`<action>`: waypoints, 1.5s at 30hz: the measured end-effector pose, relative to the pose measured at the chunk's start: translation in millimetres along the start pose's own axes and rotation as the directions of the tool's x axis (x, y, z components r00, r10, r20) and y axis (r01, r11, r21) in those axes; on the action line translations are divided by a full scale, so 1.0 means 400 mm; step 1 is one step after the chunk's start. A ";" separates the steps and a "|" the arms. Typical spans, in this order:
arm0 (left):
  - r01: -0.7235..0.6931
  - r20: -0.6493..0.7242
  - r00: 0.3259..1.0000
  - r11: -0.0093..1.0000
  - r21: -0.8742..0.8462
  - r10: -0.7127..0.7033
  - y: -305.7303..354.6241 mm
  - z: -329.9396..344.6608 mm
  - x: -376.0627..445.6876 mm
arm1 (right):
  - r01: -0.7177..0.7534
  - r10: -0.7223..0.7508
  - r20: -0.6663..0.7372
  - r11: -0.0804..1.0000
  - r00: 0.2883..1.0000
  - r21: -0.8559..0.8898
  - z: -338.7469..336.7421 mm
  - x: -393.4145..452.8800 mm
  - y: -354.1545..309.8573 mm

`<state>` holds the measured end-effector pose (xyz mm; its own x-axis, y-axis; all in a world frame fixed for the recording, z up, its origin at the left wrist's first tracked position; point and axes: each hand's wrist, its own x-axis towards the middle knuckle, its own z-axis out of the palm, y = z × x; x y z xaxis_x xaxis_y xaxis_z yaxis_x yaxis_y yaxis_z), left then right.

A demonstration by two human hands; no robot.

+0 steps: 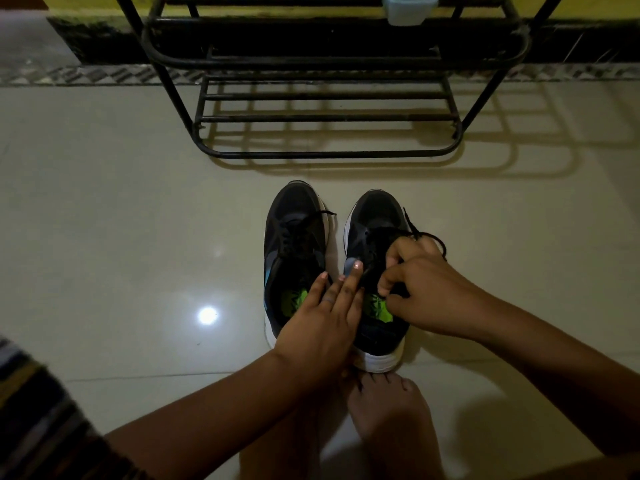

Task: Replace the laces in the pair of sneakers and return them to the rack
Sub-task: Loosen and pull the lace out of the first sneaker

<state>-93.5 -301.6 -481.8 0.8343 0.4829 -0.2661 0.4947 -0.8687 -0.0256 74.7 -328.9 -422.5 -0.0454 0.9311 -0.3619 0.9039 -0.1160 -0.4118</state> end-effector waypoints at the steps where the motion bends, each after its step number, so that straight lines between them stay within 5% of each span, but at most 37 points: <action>1: -0.014 0.007 1.000 1.000 -0.010 0.014 -0.001 0.005 -0.002 | 0.014 -0.015 0.004 1.000 1.000 0.011 0.000 -0.005 -0.004; 11: -0.039 0.050 0.998 0.998 -0.039 0.041 -0.001 0.007 0.001 | 0.326 -0.197 -0.338 0.862 0.920 0.387 -0.044 -0.055 -0.051; 15: -0.047 0.044 0.998 0.996 -0.074 0.050 -0.004 -0.002 0.000 | 0.334 -0.069 -0.425 0.735 0.902 0.590 -0.078 -0.045 -0.025; 19: -0.050 0.042 0.998 0.995 -0.086 0.053 -0.004 -0.006 0.001 | 0.186 0.165 -0.349 0.600 0.923 0.778 -0.082 -0.016 -0.004; 26: -0.045 0.030 0.998 0.996 -0.077 0.048 -0.004 -0.004 -0.001 | -0.048 0.317 -0.317 0.771 0.894 0.634 -0.053 0.049 0.070; 31: -0.047 0.026 0.998 0.996 -0.076 0.049 -0.004 -0.003 -0.001 | -0.130 0.211 -0.166 0.908 0.963 0.397 -0.011 0.069 0.092; 34: -0.047 0.024 0.998 0.996 -0.075 0.049 -0.003 -0.005 -0.002 | -0.141 0.208 -0.123 0.901 0.970 0.410 -0.013 0.066 0.085; 36: -0.051 0.027 0.998 0.996 -0.067 0.053 -0.004 -0.005 -0.003 | -0.134 0.222 -0.090 0.815 0.971 0.564 -0.025 0.058 0.071; 41: -0.050 0.019 0.998 0.997 -0.065 0.051 -0.002 -0.005 -0.003 | 0.069 0.173 -0.131 0.325 0.976 0.943 -0.083 0.044 0.025; 43: -0.049 0.021 0.999 0.997 -0.065 0.051 -0.002 -0.004 -0.003 | 0.140 0.136 -0.190 0.310 0.972 0.940 -0.102 0.053 0.026; 45: -0.049 0.016 0.999 0.997 -0.067 0.050 -0.003 -0.002 -0.002 | 0.148 0.191 -0.259 0.454 0.947 0.879 -0.103 0.071 0.039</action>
<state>-94.5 -300.9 -480.8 0.8537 0.4373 -0.2827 0.4688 -0.8818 0.0516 105.2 -290.2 -404.6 0.2399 0.9489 -0.2052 0.0294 -0.2184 -0.9754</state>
